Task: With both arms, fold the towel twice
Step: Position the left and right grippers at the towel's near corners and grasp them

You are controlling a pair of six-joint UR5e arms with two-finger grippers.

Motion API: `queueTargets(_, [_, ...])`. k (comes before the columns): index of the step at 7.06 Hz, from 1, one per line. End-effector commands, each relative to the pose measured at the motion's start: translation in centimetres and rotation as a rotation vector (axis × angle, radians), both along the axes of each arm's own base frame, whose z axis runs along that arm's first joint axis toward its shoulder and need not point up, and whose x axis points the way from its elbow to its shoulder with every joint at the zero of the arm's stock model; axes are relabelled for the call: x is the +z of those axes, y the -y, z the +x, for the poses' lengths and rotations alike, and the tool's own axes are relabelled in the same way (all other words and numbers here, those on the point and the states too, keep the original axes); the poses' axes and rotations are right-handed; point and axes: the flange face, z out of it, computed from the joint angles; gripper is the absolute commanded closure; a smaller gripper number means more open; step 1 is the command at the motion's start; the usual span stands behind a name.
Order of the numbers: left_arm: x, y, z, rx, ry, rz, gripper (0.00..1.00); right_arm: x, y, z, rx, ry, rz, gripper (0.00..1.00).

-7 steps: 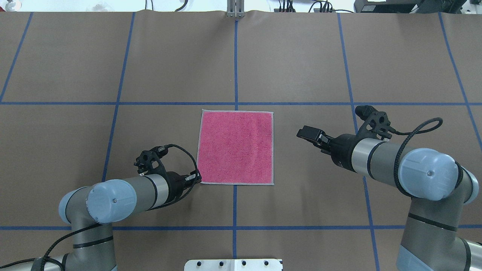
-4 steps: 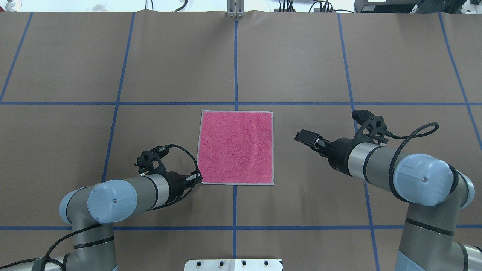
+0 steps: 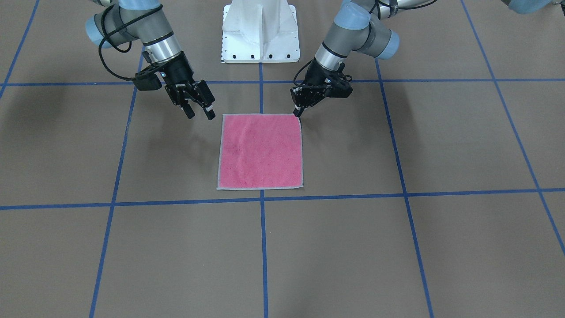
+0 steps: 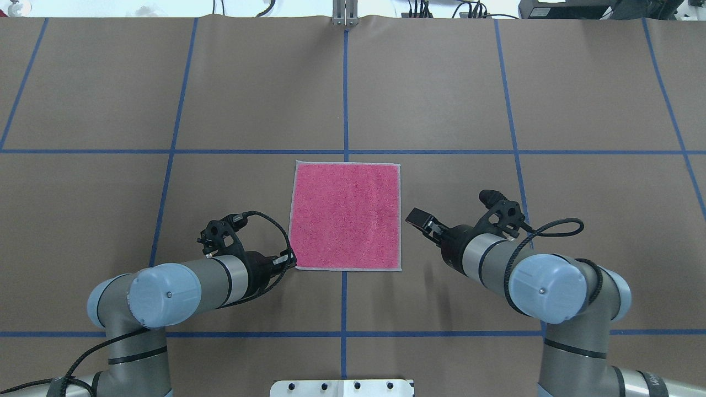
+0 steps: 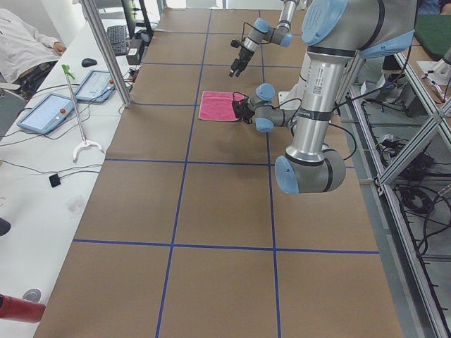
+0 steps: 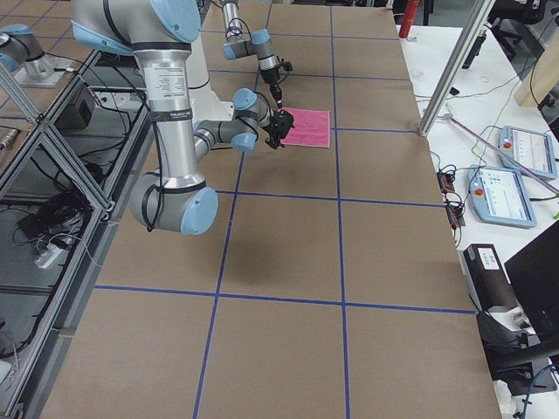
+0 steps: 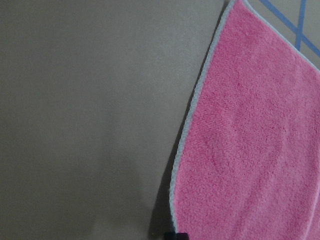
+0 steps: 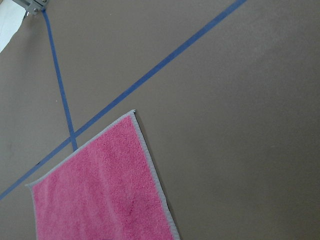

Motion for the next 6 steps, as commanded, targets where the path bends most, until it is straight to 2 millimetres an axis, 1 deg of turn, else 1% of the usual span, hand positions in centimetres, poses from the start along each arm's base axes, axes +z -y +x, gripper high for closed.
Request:
queueTargets(1, [0.1,0.0,0.0,0.000,0.001,0.000,1.00,-2.5,-0.3,-3.8,0.028,-0.025,-0.069,0.09])
queueTargets(2, [0.1,0.0,0.0,0.000,0.001,0.000,1.00,-3.6,-1.5,-5.1,0.033,-0.046,-0.059,0.14])
queueTargets(3, [0.1,0.0,-0.1,-0.002,0.001,0.000,1.00,-3.4,-2.9,-5.9,0.038,-0.052,-0.055,0.21])
queueTargets(4, [0.2,0.0,-0.1,-0.002,0.003,0.000,1.00,-2.8,-3.8,-6.8,0.042,-0.070,-0.044,0.22])
queueTargets(6, [0.2,0.1,-0.2,-0.015,0.003,0.004,1.00,-2.2,-4.1,-7.0,0.036,-0.144,-0.051,0.22])
